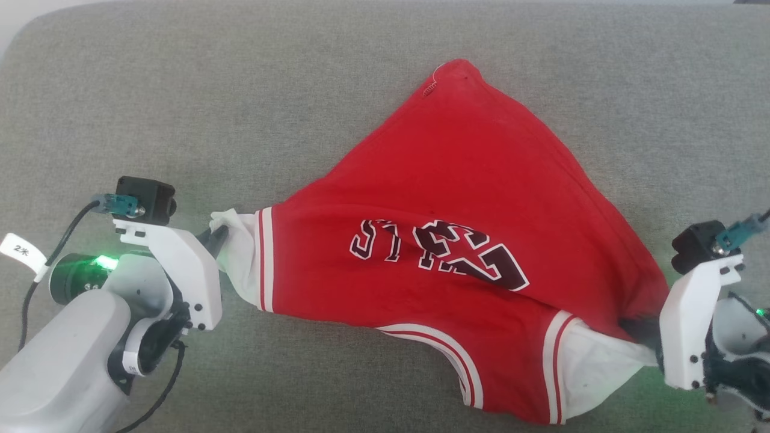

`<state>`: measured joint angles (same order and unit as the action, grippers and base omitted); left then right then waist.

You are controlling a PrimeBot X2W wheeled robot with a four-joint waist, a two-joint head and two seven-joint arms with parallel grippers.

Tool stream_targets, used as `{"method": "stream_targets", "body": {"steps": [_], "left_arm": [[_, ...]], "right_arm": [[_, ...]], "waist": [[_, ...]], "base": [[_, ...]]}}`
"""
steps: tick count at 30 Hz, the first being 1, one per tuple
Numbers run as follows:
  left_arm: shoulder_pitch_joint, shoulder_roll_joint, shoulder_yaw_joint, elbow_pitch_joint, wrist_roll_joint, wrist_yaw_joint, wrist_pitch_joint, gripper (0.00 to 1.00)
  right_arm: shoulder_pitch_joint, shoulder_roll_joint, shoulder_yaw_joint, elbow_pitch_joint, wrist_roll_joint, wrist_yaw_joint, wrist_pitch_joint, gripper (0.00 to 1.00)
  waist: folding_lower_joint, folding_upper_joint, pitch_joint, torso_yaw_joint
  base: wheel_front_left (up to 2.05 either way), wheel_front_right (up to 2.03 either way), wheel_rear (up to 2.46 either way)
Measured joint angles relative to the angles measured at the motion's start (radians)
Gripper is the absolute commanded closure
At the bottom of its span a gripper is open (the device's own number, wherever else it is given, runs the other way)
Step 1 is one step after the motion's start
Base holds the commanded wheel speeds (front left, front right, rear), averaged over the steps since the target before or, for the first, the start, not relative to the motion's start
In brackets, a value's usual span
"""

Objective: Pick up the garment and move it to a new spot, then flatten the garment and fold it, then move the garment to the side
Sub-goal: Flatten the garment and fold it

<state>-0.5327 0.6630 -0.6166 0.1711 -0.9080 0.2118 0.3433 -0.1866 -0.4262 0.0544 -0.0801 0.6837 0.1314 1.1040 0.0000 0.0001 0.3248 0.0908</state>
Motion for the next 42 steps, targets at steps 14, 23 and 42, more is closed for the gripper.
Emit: {"method": "stream_targets", "body": {"steps": [14,23,42], "left_arm": [[0.023,0.012,-0.011,-0.004,-0.005,0.014,0.012,1.00],[0.061,0.027,-0.005,-0.038,-0.011,0.037,0.011,1.00],[0.034,-0.015,-0.027,-0.074,-0.005,0.037,0.001,1.00]], "right_arm": [[0.024,0.067,0.004,0.050,-0.071,0.002,-0.129,0.00],[0.062,0.086,-0.079,-0.140,-0.079,-0.001,-0.134,0.00],[-0.287,0.011,0.007,-0.072,-0.138,-0.001,-0.286,0.00]], "waist": [[0.0000,0.0000,-0.026,-0.018],[0.0000,0.0000,-0.047,-0.034],[0.0000,-0.0002,0.000,0.045]], "base": [[0.00,0.00,0.00],[0.00,0.00,0.00],[0.00,0.00,0.00]]}}
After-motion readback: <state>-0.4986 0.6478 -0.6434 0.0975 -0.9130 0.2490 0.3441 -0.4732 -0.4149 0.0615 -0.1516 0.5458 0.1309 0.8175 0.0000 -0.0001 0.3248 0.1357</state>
